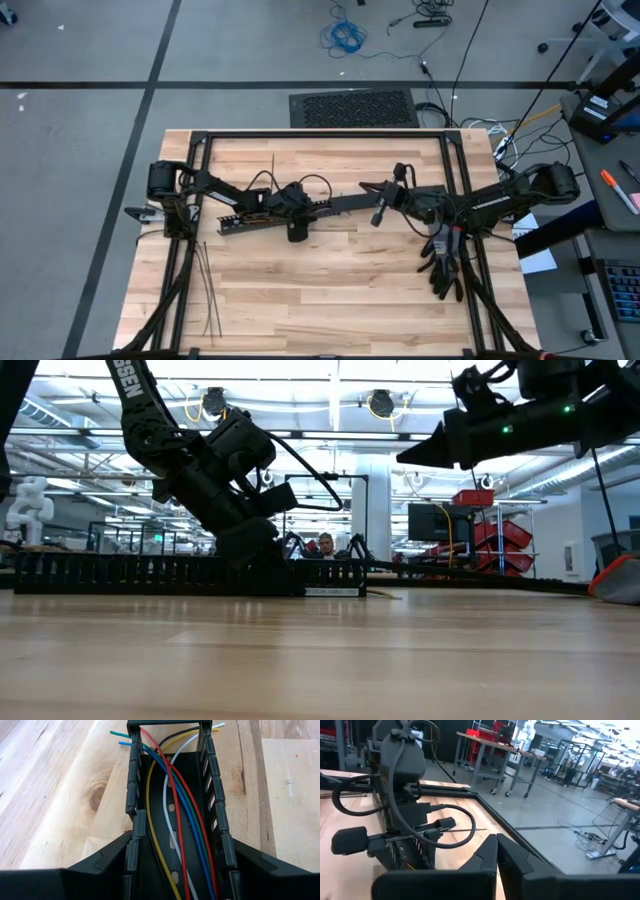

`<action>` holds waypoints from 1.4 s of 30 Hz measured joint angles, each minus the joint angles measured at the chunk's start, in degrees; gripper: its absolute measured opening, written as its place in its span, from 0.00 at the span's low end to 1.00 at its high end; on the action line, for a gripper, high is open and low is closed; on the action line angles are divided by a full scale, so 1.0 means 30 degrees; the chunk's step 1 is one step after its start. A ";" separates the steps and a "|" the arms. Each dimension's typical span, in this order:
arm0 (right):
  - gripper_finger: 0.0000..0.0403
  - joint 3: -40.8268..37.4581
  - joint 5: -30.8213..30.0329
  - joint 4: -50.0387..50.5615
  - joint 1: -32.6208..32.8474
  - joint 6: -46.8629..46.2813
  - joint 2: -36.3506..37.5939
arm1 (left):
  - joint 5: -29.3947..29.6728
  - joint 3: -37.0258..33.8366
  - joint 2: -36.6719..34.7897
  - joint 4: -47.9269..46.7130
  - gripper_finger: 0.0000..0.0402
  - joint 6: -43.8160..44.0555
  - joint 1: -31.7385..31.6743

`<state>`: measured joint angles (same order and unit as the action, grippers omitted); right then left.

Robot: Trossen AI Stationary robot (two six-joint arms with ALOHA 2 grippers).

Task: Ziptie cables
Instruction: Close the black cable duct

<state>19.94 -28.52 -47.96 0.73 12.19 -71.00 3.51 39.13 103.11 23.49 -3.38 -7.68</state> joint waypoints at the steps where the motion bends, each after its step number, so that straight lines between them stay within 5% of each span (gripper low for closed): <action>1: 0.00 0.0000 0.0003 0.0090 0.0000 -0.0124 0.0000 | 0.0000 0.0000 0.0000 0.0000 0.63 0.0003 0.0000; 30: 0.00 0.0167 0.6222 0.2825 -0.1835 -0.2957 -0.0007 | 0.0032 0.0000 0.0007 0.0029 0.63 0.0967 0.0000; 37: 0.00 0.4834 0.6568 1.1958 -0.3064 -0.3261 -0.1765 | -0.0147 0.0000 0.0007 0.0022 0.63 -0.0056 -0.0007; 42: 0.00 0.8078 0.8183 1.4436 -0.2745 -0.2809 -0.4098 | -0.0370 0.0000 0.0007 0.0000 0.63 -0.0073 -0.0024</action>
<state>44.18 -3.97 -4.65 -7.50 3.76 -83.30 2.40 39.13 103.13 23.49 -3.60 -7.75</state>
